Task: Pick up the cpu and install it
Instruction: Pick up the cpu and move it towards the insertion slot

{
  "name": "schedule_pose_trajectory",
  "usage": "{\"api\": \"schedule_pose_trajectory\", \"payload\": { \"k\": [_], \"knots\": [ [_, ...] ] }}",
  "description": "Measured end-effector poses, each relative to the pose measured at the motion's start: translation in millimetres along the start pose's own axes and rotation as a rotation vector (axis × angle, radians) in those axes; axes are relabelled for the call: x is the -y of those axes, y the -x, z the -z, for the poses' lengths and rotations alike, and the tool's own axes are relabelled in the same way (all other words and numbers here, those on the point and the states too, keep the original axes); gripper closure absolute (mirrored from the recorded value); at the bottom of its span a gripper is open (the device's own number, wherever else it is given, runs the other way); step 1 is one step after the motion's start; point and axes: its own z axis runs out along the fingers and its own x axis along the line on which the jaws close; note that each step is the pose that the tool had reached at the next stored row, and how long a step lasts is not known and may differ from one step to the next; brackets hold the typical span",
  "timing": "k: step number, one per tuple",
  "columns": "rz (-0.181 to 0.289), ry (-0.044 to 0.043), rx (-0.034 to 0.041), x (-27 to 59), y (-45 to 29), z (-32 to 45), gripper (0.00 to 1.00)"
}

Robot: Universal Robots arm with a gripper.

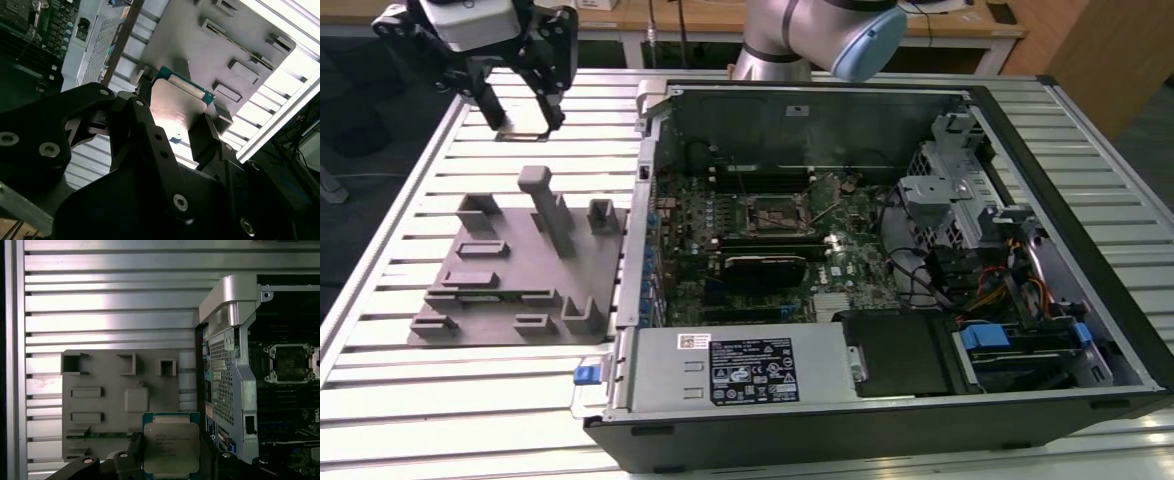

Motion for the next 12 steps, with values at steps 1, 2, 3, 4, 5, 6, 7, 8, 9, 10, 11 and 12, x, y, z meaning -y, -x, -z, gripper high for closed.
{"api": "schedule_pose_trajectory", "payload": {
  "k": [1, 2, 3, 4, 5, 6, 7, 8, 9, 10, 11, 12],
  "knots": [
    [0.0, 0.0, 0.0001, -0.7, 9.6, -0.5, 0.46],
    [0.0, 0.0, 0.0001, -0.9, 11.8, -0.5, 0.46],
    [0.0, 0.0, 0.0, -1.1, 14.2, -0.6, 0.46],
    [0.0, 0.0, 0.0001, -1.3, 16.4, -0.7, 0.46],
    [0.0, 0.0, 0.0001, -1.5, 18.7, -0.8, 0.46],
    [0.0, 0.0, 0.0, -1.6, 20.9, -0.9, 0.46],
    [0.0, 0.0, 0.0001, -1.8, 23.3, -1.1, 0.46],
    [0.0, 0.0, 0.0001, -1.9, 25.6, -1.2, 0.46],
    [0.0, 0.0, 0.0001, -2.1, 28.1, -1.3, 0.46],
    [0.0, 0.0, 0.0001, -2.3, 30.5, -1.4, 0.46],
    [0.0, 0.0001, 0.0001, -2.4, 33.0, -1.5, 0.46],
    [0.0, 0.0, 0.0, -2.6, 35.4, -1.6, 0.46]
  ]
}}
